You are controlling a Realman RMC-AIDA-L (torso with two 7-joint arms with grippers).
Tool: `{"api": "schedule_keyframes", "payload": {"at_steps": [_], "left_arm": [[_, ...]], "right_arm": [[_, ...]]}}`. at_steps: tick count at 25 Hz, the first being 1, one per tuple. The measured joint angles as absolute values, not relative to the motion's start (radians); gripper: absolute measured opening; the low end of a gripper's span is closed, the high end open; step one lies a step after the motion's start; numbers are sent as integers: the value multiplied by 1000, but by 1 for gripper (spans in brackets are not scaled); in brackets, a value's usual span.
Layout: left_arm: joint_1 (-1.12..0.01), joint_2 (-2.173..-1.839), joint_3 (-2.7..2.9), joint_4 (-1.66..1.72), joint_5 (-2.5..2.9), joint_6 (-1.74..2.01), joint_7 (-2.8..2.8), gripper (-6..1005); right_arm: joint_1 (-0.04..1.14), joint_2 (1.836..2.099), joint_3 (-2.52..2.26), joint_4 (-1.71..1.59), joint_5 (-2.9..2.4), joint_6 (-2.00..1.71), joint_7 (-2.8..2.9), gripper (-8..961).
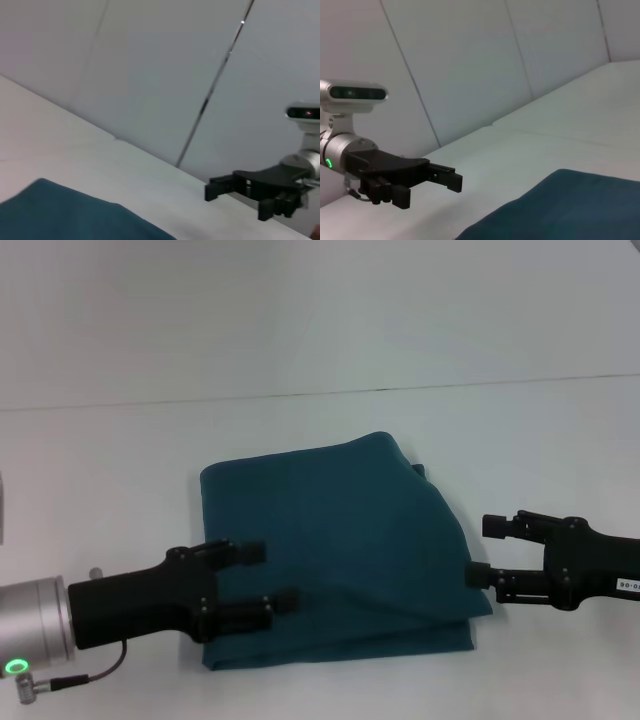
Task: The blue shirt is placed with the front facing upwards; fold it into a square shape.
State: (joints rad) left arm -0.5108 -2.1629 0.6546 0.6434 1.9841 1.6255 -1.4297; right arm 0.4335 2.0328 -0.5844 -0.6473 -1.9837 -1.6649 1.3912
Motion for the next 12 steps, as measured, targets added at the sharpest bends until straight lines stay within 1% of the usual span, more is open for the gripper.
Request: {"api": "schedule_keyframes", "payload": {"at_steps": [12], "left_arm": [[-505, -2163, 671, 643, 1991, 1637, -1427, 905]], "right_arm": [[441, 2035, -584, -647, -2008, -1666, 1405, 915]]}}
